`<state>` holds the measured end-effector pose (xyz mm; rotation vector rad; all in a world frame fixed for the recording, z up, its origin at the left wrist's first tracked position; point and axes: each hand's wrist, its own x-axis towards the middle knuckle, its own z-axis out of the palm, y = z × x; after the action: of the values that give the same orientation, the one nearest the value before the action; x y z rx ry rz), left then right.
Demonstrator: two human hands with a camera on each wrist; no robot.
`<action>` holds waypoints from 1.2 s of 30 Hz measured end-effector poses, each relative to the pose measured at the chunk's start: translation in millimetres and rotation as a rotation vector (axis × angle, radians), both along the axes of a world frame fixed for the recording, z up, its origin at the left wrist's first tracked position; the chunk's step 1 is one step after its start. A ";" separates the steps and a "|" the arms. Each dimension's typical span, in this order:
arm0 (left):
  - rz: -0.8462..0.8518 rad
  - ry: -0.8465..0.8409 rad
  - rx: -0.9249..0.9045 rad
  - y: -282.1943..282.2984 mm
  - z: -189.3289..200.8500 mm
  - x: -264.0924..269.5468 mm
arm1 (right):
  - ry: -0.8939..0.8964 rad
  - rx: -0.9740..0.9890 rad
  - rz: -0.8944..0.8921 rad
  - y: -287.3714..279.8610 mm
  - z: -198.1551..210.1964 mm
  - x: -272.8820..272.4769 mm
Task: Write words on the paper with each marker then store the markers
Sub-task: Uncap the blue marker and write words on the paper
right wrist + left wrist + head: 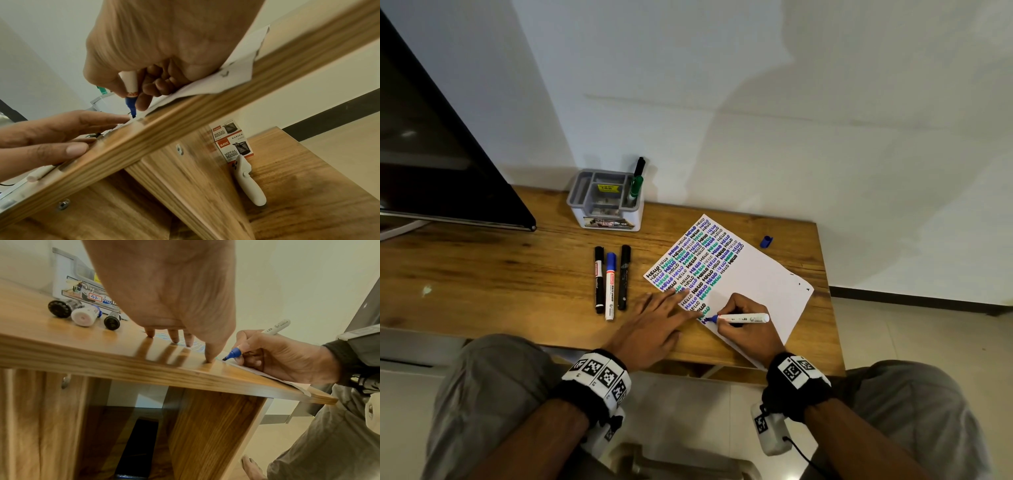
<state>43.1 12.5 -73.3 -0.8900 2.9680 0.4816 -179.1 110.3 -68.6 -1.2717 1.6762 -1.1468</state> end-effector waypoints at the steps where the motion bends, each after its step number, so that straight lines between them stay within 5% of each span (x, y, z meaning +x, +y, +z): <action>1: 0.002 -0.001 0.002 0.0 -0.1 0.0 | -0.003 0.001 -0.006 0.0 -0.6 -0.6; 36: -0.010 -0.009 -0.020 -0.4 -6.0 -0.4 | 0.038 -0.047 -0.025 -2.5 -4.3 -6.2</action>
<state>42.8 12.2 -79.3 -0.8766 2.9727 0.4466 -185.3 107.8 -72.9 -1.3126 1.7058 -1.1906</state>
